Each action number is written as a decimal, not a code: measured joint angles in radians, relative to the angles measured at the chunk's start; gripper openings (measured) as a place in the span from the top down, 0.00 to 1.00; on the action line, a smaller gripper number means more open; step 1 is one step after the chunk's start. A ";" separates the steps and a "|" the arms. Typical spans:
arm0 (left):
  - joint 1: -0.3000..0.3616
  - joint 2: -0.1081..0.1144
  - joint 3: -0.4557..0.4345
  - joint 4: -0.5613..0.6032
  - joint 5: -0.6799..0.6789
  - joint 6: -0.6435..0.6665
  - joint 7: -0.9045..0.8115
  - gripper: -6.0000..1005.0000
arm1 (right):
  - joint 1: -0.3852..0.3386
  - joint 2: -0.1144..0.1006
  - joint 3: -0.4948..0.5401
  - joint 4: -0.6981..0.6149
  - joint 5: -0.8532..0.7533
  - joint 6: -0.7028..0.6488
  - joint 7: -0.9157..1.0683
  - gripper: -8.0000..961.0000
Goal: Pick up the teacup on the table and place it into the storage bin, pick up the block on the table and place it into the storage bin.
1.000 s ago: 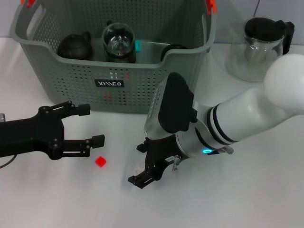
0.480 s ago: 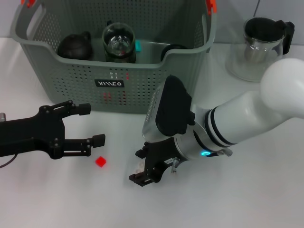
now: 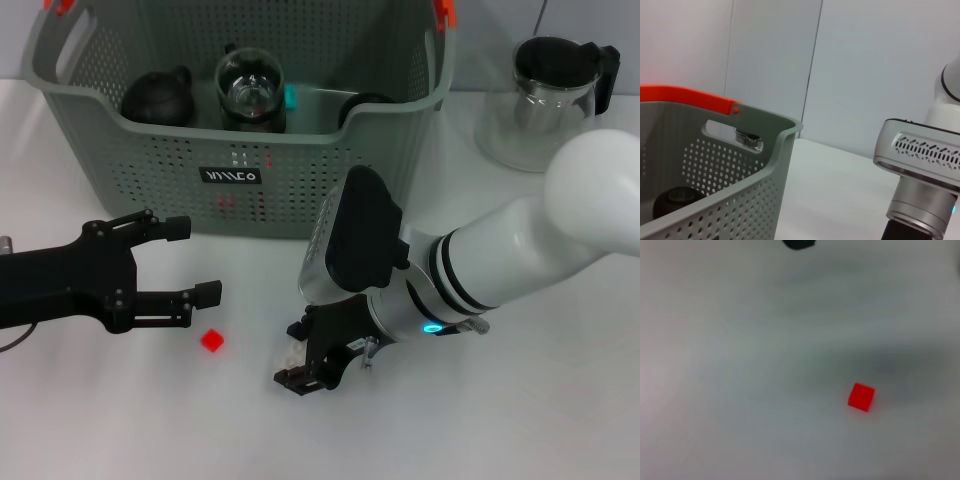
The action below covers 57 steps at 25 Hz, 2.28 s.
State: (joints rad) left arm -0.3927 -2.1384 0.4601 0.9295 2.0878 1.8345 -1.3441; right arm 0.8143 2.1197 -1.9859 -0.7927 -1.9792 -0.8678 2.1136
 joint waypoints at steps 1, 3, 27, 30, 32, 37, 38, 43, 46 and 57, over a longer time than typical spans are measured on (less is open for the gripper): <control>0.000 0.000 0.000 0.000 0.000 0.000 0.000 0.06 | 0.000 0.000 -0.001 0.000 -0.001 0.000 0.003 0.34; 0.000 0.000 0.000 0.000 0.000 -0.001 0.000 0.06 | 0.001 -0.001 -0.002 0.000 -0.002 0.001 0.008 0.37; 0.035 0.012 -0.100 0.011 0.010 0.012 0.013 0.06 | -0.084 -0.024 0.455 -0.374 -0.063 -0.345 0.022 0.53; 0.036 0.012 -0.100 0.011 0.010 0.014 0.014 0.06 | -0.072 -0.022 0.635 -0.475 -0.013 -0.418 0.040 0.53; 0.032 0.012 -0.094 0.009 0.010 0.017 0.014 0.06 | -0.043 -0.023 0.763 -0.501 0.047 -0.434 0.052 0.53; 0.024 0.009 -0.088 0.007 0.011 0.034 0.014 0.06 | 0.045 -0.042 0.980 -0.448 0.079 -0.455 0.060 0.53; 0.024 0.009 -0.088 0.006 0.011 0.037 0.014 0.06 | 0.058 -0.050 0.995 -0.424 0.075 -0.457 0.058 0.53; 0.024 0.008 -0.088 0.005 0.011 0.041 0.014 0.06 | 0.069 -0.069 1.007 -0.329 0.072 -0.433 0.012 0.44; 0.024 0.008 -0.088 0.005 0.011 0.048 0.013 0.06 | 0.054 -0.060 1.008 -0.317 0.080 -0.411 -0.041 0.32; 0.010 0.012 -0.050 0.009 0.011 0.075 0.013 0.06 | -0.069 -0.072 1.014 -0.314 0.317 -0.690 -0.254 0.10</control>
State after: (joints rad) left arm -0.3824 -2.1261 0.4103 0.9384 2.0985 1.9097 -1.3309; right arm 0.7456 2.0479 -0.9721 -1.1068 -1.6623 -1.5575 1.8594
